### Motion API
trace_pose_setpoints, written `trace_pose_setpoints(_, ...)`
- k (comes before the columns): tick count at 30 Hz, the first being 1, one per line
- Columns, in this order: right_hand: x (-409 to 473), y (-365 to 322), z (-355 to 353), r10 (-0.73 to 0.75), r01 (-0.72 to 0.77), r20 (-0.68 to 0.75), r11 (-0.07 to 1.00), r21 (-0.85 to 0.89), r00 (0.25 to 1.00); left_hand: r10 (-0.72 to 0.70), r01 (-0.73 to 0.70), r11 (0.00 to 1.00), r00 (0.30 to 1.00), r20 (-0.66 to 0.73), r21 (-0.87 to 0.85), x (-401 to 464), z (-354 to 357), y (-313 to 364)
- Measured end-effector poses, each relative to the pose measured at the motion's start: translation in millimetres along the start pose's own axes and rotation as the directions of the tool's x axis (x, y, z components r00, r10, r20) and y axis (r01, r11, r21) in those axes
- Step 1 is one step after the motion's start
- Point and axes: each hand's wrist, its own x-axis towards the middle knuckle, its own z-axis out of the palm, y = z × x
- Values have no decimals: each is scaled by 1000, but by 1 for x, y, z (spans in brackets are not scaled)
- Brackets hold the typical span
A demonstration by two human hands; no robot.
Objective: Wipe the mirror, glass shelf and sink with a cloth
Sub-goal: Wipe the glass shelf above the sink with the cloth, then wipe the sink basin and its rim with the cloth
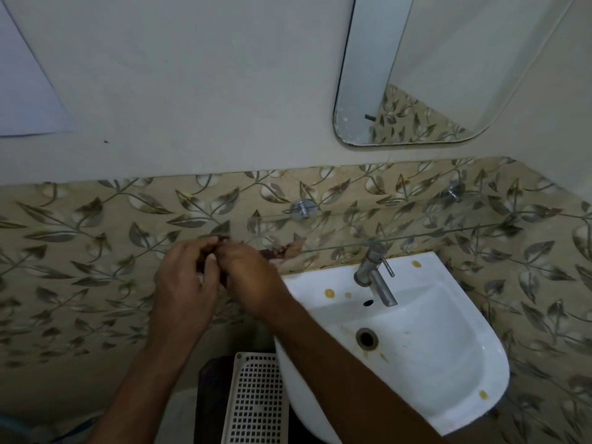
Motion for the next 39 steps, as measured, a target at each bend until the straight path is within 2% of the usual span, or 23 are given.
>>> trace_pose_setpoints(3, -44, -14, 10, 73, -64, -61, 989, 132, 995, -3, 1, 998, 1000, -28, -57, -27, -4, -13)
trace_pose_setpoints(4, -62, -14, 9, 141, -131, -44, 975, 179, 989, -11, 10, 998, 1000, -16, -55, -41, -3, -21)
trace_pose_setpoints(5, -82, -13, 9, 267, -259, 3, 935, 240, 964, -27, 28, 999, 1000, 15, -45, -56, -1, -30)
trace_pose_setpoints(7, -122, 0, 12, 537, -524, 72, 770, 364, 840, -123, 131, 990, 981, 147, -44, -87, 12, -45)
trace_pose_setpoints(9, -155, 18, 12, 736, -680, 24, 612, 403, 677, -241, 271, 961, 919, 312, -58, -113, 28, -52)
trace_pose_setpoints(10, -169, 28, 13, 789, -723, -18, 571, 390, 614, -253, 294, 954, 892, 374, -55, -123, 37, -53)
trace_pose_setpoints(12, -185, 43, 10, 841, -768, -54, 516, 379, 538, -249, 294, 956, 844, 475, -22, -137, 55, -51)
trace_pose_setpoints(14, -184, 46, 5, 854, -771, -11, 475, 424, 521, -199, 292, 953, 810, 551, -85, -146, 72, -44)
trace_pose_setpoints(17, -172, 39, 1, 836, -796, 116, 454, 401, 536, -210, 444, 873, 716, 666, -202, -149, 89, -28)
trace_pose_setpoints(19, -171, 38, -3, 836, -812, 152, 444, 380, 528, -286, 580, 788, 641, 713, -206, -150, 98, -30)
trace_pose_setpoints(20, -175, 41, -7, 841, -822, 210, 382, 423, 499, -334, 634, 746, 621, 710, -203, -150, 102, -33)
trace_pose_setpoints(22, -184, 45, -16, 830, -805, 386, 120, 581, 403, -418, 717, 661, 596, 685, -220, -151, 109, -38)
trace_pose_setpoints(23, -190, 46, -21, 814, -793, 448, 27, 608, 371, -449, 745, 620, 594, 667, -246, -151, 111, -38)
trace_pose_setpoints(24, -196, 49, -23, 808, -815, 476, 9, 580, 348, -478, 768, 576, 595, 647, -280, -152, 113, -36)
trace_pose_setpoints(26, -206, 50, -26, 798, -888, 513, 57, 457, 315, -521, 781, 516, 613, 594, -353, -151, 117, -29)
trace_pose_setpoints(28, -215, 53, -25, 787, -879, 507, 91, 468, 351, -503, 748, 544, 654, 565, -380, -150, 123, -23)
trace_pose_setpoints(30, -213, 64, -26, 841, -815, 365, 142, 562, 399, -411, 684, 603, 707, 575, -410, -143, 128, -14)
trace_pose_setpoints(33, -186, 91, -31, 887, -727, 82, 316, 610, 455, -219, 569, 707, 741, 635, -420, -124, 142, -4)
trace_pose_setpoints(35, -162, 123, -32, 885, -694, -38, 390, 605, 464, -100, 477, 794, 714, 693, -377, -109, 154, -1)
trace_pose_setpoints(36, -150, 142, -31, 876, -686, -89, 432, 586, 475, -47, 429, 835, 679, 733, -344, -101, 159, 0)
trace_pose_setpoints(38, -131, 182, -29, 834, -723, -202, 547, 421, 513, 25, 315, 909, 609, 793, -271, -87, 167, -1)
trace_pose_setpoints(39, -127, 198, -27, 793, -747, -272, 606, 273, 544, 36, 281, 926, 600, 799, -253, -84, 171, -2)
